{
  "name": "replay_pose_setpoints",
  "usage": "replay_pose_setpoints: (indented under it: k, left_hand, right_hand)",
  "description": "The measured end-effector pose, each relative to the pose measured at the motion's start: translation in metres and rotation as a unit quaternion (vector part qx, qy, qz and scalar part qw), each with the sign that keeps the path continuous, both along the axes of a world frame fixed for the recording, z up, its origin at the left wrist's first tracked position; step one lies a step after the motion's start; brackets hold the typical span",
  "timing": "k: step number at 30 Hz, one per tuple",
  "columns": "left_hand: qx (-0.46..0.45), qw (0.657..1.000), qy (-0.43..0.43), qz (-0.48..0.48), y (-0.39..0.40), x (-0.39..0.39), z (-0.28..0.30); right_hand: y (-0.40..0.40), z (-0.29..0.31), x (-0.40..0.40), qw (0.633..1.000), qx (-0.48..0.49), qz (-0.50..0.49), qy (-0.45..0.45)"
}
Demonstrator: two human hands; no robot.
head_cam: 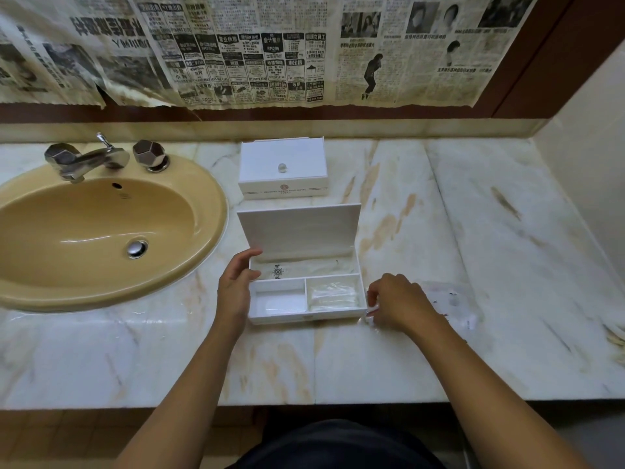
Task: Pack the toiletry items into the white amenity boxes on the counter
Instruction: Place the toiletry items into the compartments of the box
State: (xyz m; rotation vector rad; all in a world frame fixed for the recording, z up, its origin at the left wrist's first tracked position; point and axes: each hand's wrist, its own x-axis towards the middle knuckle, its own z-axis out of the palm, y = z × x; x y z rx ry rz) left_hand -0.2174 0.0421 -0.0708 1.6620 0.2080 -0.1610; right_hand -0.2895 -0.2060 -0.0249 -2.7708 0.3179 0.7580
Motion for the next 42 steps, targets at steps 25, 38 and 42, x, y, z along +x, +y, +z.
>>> replay_pose_setpoints:
  k: [25, 38, 42]
  left_hand:
    - [-0.010, 1.000, 0.004, -0.001, 0.001, 0.000, -0.001]
    - [-0.010, 1.000, -0.001, -0.001, 0.001, 0.000, 0.000]
    - [-0.010, 1.000, -0.002, 0.000, 0.000, 0.000, 0.001]
  right_hand:
    - [0.042, 0.049, 0.017, 0.962, 0.114, -0.008, -0.248]
    - [0.072, 0.017, 0.011, 0.991, 0.078, 0.034, -0.101]
    - [0.072, 0.021, 0.008, 0.988, 0.083, 0.043, -0.120]
